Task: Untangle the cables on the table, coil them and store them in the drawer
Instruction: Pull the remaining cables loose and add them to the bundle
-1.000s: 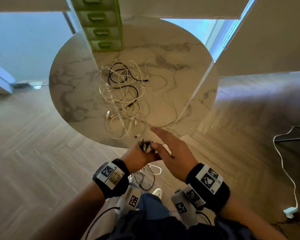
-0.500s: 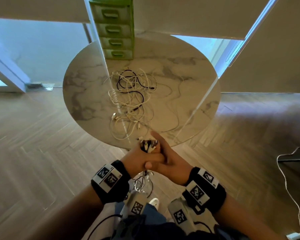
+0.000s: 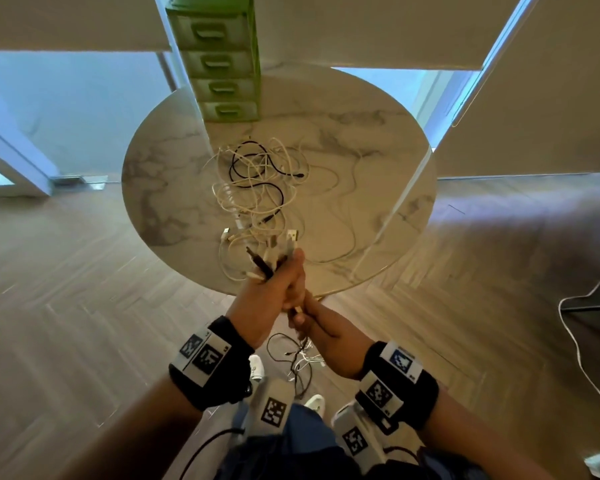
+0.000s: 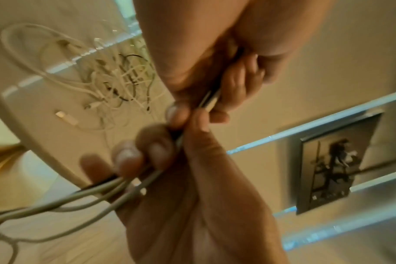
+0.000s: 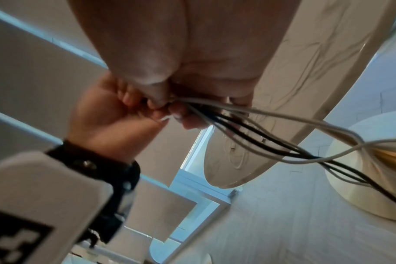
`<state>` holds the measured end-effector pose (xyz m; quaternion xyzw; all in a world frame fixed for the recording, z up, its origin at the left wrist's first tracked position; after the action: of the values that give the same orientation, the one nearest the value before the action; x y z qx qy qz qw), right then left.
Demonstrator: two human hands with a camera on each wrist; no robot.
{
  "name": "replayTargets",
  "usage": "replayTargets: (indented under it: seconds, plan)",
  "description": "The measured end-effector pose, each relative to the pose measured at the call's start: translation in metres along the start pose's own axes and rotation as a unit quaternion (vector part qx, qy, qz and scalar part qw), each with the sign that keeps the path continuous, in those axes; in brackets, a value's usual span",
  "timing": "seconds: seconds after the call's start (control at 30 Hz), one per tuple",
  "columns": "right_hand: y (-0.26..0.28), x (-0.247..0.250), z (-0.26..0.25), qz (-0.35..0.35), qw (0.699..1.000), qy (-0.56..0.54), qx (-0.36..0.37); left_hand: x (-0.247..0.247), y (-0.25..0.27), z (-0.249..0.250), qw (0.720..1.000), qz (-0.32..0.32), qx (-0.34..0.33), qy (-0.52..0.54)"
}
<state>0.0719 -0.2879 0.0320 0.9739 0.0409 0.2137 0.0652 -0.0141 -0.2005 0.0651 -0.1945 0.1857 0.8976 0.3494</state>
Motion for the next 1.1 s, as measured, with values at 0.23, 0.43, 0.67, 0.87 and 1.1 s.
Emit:
replayTargets:
  seconds: [0.23, 0.43, 0.67, 0.87, 1.1]
  plan:
    - [0.035, -0.03, 0.086, -0.132, 0.958, 0.205, -0.151, -0.003, 0.007, 0.056, 0.997, -0.036, -0.004, 0.07]
    - [0.056, -0.037, 0.126, -0.106, 0.935, 0.219, -0.257, -0.001, 0.014, 0.061, 0.987, -0.031, 0.035, -0.153]
    - [0.014, -0.015, 0.092, -0.059, 0.946, 0.222, -0.227, 0.001, 0.001, -0.025, 0.826, -0.106, 0.065, -0.55]
    - [0.01, 0.016, 0.085, -0.016, 0.979, 0.124, -0.164, 0.002, -0.019, -0.044, 0.775, -0.15, 0.139, -0.598]
    - [0.018, 0.024, 0.096, 0.053, 0.974, 0.107, -0.192, -0.013, -0.027, -0.016, 0.964, -0.071, 0.079, -0.245]
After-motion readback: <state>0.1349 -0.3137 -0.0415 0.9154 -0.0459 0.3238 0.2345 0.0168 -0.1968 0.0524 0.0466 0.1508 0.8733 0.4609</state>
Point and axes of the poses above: each hand's wrist, its own y-axis away from the middle knuckle, its own x-axis out of the back of the hand, z = x × y, the point moved 2 cm from there along -y, towards the middle knuckle, and after that the axes turned 13 degrees about y, right-handed, at the moved point
